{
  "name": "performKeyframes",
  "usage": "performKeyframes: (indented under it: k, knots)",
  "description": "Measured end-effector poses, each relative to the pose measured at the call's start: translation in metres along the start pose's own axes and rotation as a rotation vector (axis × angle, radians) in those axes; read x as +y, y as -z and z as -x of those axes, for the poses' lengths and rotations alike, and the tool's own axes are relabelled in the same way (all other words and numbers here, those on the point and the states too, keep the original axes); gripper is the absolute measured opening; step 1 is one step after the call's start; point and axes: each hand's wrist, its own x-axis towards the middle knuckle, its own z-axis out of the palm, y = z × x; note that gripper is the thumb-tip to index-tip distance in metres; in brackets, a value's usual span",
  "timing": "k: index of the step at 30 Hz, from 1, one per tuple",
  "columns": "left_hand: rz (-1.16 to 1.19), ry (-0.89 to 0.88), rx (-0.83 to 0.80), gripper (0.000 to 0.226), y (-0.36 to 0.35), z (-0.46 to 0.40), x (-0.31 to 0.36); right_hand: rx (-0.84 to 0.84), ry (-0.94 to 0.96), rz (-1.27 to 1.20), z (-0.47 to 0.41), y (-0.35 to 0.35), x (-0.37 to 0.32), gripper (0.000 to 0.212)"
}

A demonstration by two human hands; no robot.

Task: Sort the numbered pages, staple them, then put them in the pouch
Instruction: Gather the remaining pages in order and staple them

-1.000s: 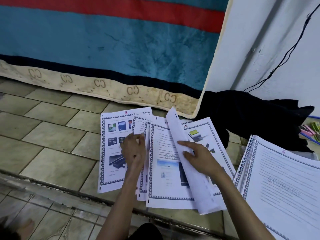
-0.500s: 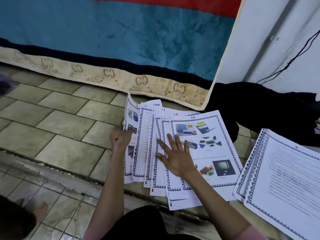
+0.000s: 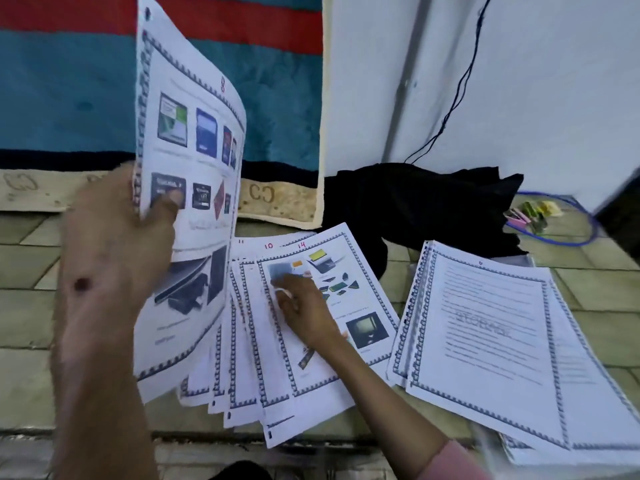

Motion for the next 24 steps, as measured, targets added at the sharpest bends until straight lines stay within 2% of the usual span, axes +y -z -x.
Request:
performKeyframes:
  k: [1,2,3,4,6,7,8,10,11,14,17,19,21,24]
  knots:
    - [-0.019,0.067,-0.033,0.022,-0.003,-0.018,-0.016,0.143,-0.041,-0.003,0.002,0.014,0.006,0.027]
    - [-0.060,0.092,-0.133,0.045,-0.006,-0.037,-0.049,0.276,-0.098,0.025,0.004,0.030,0.013,0.025]
    - [-0.069,0.103,-0.150,0.069,-0.012,-0.057,-0.087,0.400,-0.169,0.068,0.006,0.047,0.021,0.023]
    - [-0.067,0.115,-0.152,0.075,-0.017,-0.073,-0.109,0.505,-0.252,0.129,0.007,0.064,0.029,0.023]
    - [-0.048,0.132,-0.136,0.037,-0.029,-0.053,-0.074,0.596,-0.471,0.316,0.010,0.095,0.047,0.033]
    - [-0.016,0.126,-0.112,0.021,-0.034,-0.030,-0.026,0.579,-0.598,0.391,0.012,0.108,0.054,0.042]
    - [0.033,0.062,-0.171,0.014,-0.038,-0.007,0.002,0.543,-0.704,0.431,0.015,0.117,0.058,0.053]
    - [0.100,0.032,-0.287,0.017,-0.057,0.008,0.010,0.467,-0.829,0.471,0.021,0.128,0.065,0.066]
    - [0.151,0.086,-0.369,0.019,-0.069,0.010,0.002,0.425,-0.866,0.491,0.021,0.129,0.070,0.068]
    - [0.209,0.258,-0.548,0.022,-0.107,0.012,-0.024,0.381,-0.913,0.576,0.020,0.128,0.079,0.058]
    - [0.220,0.461,-0.665,0.026,-0.137,0.025,-0.053,0.416,-0.890,0.610,0.018,0.130,0.083,0.038]
    - [0.230,0.563,-0.738,0.031,-0.151,0.036,-0.064,0.385,-0.869,0.605,0.019,0.135,0.083,0.035]
    - [0.254,0.637,-0.765,0.035,-0.162,0.041,-0.076,0.365,-0.828,0.543,0.021,0.140,0.080,0.036]
    - [0.279,0.708,-0.775,0.034,-0.170,0.045,-0.090,0.433,-0.804,0.329,0.024,0.153,0.073,0.031]
